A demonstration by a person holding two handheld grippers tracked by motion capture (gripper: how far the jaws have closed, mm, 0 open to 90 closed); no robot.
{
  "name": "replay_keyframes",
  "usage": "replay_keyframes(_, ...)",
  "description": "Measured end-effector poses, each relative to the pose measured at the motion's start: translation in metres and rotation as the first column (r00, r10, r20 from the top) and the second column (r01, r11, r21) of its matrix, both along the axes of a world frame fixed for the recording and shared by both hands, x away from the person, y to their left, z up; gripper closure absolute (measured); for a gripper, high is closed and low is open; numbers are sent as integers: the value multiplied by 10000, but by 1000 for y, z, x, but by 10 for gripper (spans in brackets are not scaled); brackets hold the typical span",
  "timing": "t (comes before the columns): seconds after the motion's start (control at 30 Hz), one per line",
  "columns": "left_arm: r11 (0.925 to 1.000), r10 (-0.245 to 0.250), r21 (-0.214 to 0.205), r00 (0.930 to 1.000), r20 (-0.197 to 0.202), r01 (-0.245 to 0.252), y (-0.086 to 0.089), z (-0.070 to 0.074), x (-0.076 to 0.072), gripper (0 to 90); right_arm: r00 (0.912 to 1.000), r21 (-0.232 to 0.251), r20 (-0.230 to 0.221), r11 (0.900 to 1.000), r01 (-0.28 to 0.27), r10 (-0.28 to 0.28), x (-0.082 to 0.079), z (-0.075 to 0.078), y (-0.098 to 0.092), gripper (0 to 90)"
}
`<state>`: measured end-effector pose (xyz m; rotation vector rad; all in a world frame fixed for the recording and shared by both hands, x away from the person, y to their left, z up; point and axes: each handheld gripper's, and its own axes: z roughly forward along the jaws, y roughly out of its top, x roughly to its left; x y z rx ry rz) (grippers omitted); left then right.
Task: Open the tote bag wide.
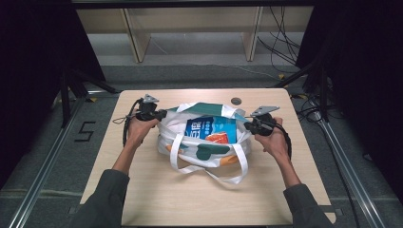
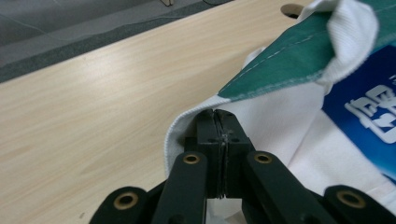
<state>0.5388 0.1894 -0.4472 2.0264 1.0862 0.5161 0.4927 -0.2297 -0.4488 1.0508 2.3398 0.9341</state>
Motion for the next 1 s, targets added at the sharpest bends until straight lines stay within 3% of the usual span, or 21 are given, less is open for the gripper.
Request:
replay_keyframes(0.03,9997,181,-135,9998,-121,-182,0,-3,1,891,10000,-74,0,10000,4,-4,1,-6,2,900)
replay_keyframes(0.07,9999,155,44,9995,-268,-154,0,-5,2,892,9997,-266,-263,9996,2,-9,2,-9,2,900)
replay_keyframes(0.1,9998,160,154,9994,-320,-155,-2,-6,2,891,10000,-85,-38,10000,51,-51,3,-14,3,900)
replay_keyframes(0.13,9993,230,283,9994,-254,-223,-5,-6,0,891,9997,-169,-247,9999,-34,30,4,-13,1,900)
replay_keyframes(0.17,9995,309,115,9995,-112,-307,-8,-4,-2,890,9990,-150,-441,9999,-10,4,3,-11,0,900)
replay_keyframes(0.2,9996,289,-53,9995,-82,-290,-9,-2,-3,877,9995,-116,-315,9999,-29,26,2,-9,-1,900)
replay_keyframes(0.23,10000,-36,-47,10000,-81,36,-9,2,-6,859,9996,-93,-294,10000,-18,16,0,-6,0,900)
replay_keyframes(0.27,9995,-115,-308,9999,51,117,-12,5,-8,837,10000,48,-82,10000,-16,17,-3,-2,1,900)
replay_keyframes(0.37,9975,-713,38,9971,256,712,-23,13,-20,803,9998,466,150,9988,-154,147,-10,13,3,900)
replay_keyframes(0.5,9926,-1214,-16,9919,360,1216,-33,20,-36,793,9960,864,635,9939,-679,625,-18,29,8,900)
replay_keyframes(0.57,9904,-1368,-160,9902,287,1373,-36,22,-42,791,9957,1020,621,9920,-745,683,-24,34,11,900)
replay_keyframes(0.63,9872,-1591,-93,9870,218,1594,-36,23,-49,784,9942,1050,634,9900,-938,875,-29,37,12,900)
replay_keyframes(0.67,9857,-1671,-173,9857,192,1674,-35,23,-52,778,9920,1055,852,9892,-1021,933,-30,37,11,900)
replay_keyframes(0.7,9865,-1587,-380,9872,191,1593,-34,23,-56,773,9936,1115,670,9889,-979,908,-33,38,11,900)
replay_keyframes(0.8,9828,-1719,-645,9848,251,1731,-28,26,-65,765,9921,1114,770,9880,-1068,986,-39,40,10,900)
replay_keyframes(0.9,9803,-1928,-424,9812,29,1928,-26,23,-68,755,9915,1167,862,9874,-1071,973,-42,41,9,897)
replay_keyframes(0.97,9799,-1914,-603,9814,-129,1903,-27,20,-70,755,9938,1247,719,9878,-929,844,-40,41,9,897)
replay_keyframes(1.0,9764,-2083,-640,9777,-276,2063,-28,19,-71,756,9941,1280,782,9881,-853,757,-38,40,10,897)
